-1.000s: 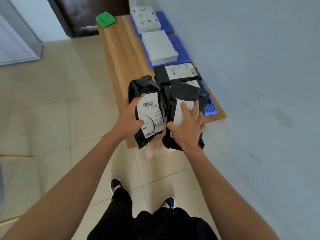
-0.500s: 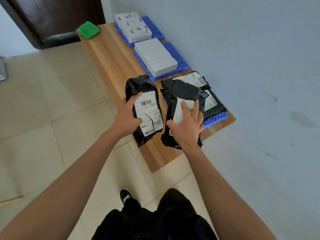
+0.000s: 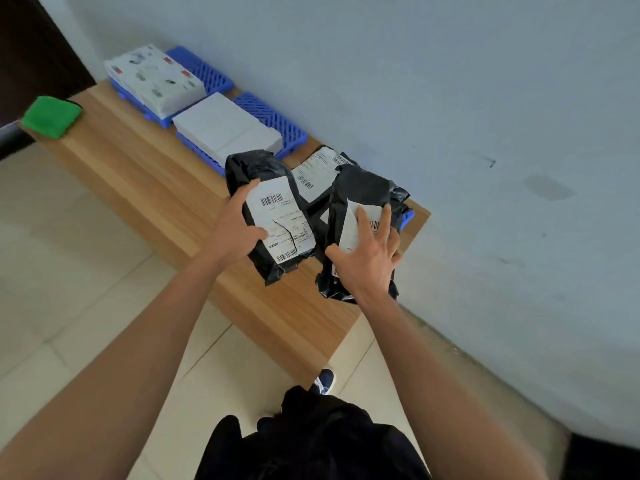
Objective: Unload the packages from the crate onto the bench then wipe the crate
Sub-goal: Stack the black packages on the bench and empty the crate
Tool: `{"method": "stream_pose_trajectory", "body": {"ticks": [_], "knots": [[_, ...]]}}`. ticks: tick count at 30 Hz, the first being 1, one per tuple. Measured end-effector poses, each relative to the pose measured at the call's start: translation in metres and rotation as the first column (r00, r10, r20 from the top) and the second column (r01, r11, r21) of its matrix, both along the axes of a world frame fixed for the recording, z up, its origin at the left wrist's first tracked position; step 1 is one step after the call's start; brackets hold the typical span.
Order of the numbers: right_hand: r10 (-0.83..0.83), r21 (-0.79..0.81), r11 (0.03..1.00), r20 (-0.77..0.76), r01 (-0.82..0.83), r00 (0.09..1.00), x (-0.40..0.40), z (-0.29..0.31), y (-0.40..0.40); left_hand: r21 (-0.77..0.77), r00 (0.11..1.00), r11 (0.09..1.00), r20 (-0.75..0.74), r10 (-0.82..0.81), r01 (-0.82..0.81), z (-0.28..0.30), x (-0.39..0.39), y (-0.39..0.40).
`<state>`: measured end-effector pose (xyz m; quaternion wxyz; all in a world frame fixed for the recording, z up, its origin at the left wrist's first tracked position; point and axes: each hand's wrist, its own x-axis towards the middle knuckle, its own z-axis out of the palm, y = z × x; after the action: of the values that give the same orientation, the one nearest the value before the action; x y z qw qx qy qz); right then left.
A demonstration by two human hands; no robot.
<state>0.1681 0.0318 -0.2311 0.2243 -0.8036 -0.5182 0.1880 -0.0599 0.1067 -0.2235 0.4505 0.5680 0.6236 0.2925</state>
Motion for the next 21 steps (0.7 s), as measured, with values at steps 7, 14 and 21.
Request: {"method": "stream_pose_trajectory", "body": {"ticks": [7,14,21], "knots": [[-0.079,0.001,0.997,-0.018,0.079,0.997,0.010,0.003,0.029,-0.059,0.997,0.995,0.034,-0.072,0.074,0.009,0.017,0.058],[-0.175,-0.004,0.984,-0.008,0.175,0.984,0.013,0.000,0.048,-0.104,0.975,0.969,0.036,-0.221,0.223,0.001,0.047,0.103],[-0.350,-0.046,0.935,0.015,0.351,0.937,-0.002,-0.018,0.074,-0.120,0.899,0.891,0.086,-0.429,0.437,-0.018,0.063,0.167]]}}
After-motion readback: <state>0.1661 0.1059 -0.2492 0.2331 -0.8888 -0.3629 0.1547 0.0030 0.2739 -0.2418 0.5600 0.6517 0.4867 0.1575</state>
